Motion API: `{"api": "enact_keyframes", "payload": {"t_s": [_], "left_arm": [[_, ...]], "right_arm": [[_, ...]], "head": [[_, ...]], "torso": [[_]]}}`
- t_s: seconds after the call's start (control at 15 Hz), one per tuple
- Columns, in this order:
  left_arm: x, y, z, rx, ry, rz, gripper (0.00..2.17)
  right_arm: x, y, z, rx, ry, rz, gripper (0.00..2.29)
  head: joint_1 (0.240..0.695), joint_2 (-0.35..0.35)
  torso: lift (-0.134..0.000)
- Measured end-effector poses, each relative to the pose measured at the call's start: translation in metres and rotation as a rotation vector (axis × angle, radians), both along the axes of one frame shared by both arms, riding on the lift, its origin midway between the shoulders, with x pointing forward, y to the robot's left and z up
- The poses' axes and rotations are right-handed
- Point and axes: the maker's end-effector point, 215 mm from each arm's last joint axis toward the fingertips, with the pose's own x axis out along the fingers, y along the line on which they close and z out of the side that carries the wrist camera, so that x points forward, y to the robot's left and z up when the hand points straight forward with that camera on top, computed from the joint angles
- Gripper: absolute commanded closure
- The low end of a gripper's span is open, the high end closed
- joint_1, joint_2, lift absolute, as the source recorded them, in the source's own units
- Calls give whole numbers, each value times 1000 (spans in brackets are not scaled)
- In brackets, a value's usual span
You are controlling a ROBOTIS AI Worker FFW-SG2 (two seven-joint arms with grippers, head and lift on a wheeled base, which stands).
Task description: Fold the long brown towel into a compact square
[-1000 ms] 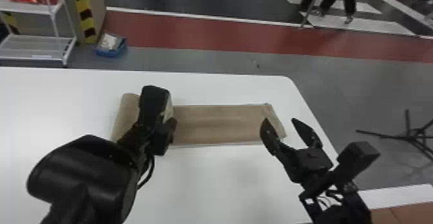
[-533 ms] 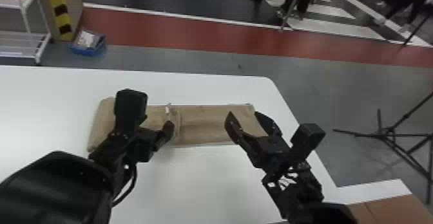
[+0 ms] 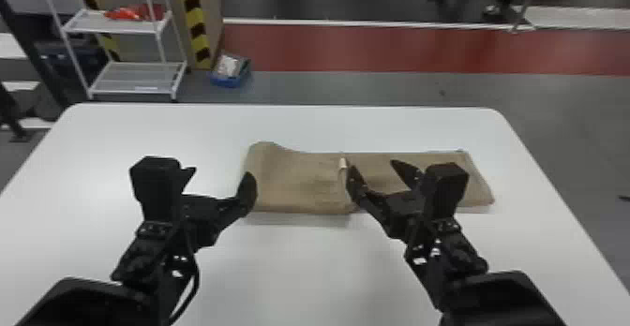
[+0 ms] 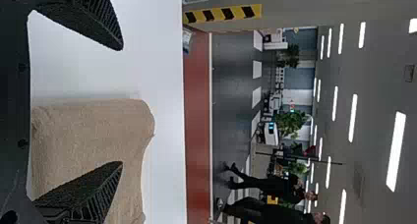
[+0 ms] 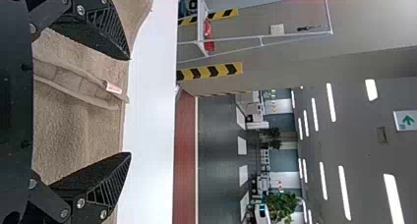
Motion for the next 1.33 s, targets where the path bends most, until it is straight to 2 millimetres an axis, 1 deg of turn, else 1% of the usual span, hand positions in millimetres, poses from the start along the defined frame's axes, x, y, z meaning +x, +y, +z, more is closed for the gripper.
{"api": "enact_keyframes", "payload": {"t_s": [0.07, 0.13, 0.2, 0.27, 0.33, 0.47, 0.6, 0.73, 0.8, 0.87, 1.2, 1.33], "left_arm": [[-4, 11, -4, 6, 0, 11, 36], [-7, 18, -5, 10, -3, 14, 36], [-10, 21, -8, 12, -5, 12, 36], [-13, 22, -10, 12, -5, 12, 36], [-14, 23, -11, 12, -3, 13, 36], [-16, 26, -14, 15, 0, 17, 36], [-18, 27, -11, 16, -11, 20, 36], [-18, 29, -8, 16, -24, 22, 36], [-19, 29, -8, 17, -24, 23, 36], [-19, 29, -9, 18, -23, 22, 36], [-21, 27, -8, 17, -25, 19, 36], [-21, 27, -7, 16, -26, 19, 36]], "right_arm": [[6, 12, -6, -13, 10, 12, 286], [11, 22, -12, -34, 25, 19, 289], [16, 32, -17, -57, 38, 29, 289], [20, 39, -20, -72, 46, 39, 373], [25, 44, -24, -85, 56, 50, 404], [31, 52, -38, -117, 100, 66, 404], [33, 54, -47, -131, 122, 71, 404], [34, 56, -50, -139, 129, 72, 414], [34, 56, -51, -146, 134, 72, 559], [34, 56, -53, -152, 144, 74, 616], [30, 61, -67, -185, 190, 78, 616], [30, 57, -67, -193, 193, 58, 596]], "head": [[695, 68], [695, 83], [695, 94], [695, 113], [695, 119], [695, 127], [695, 132], [695, 136], [695, 136], [695, 136], [695, 141], [695, 137]], "torso": [[-120], [-120], [-120], [-120], [-120], [-120], [-120], [-120], [-120], [-120], [-120], [-120]]}}
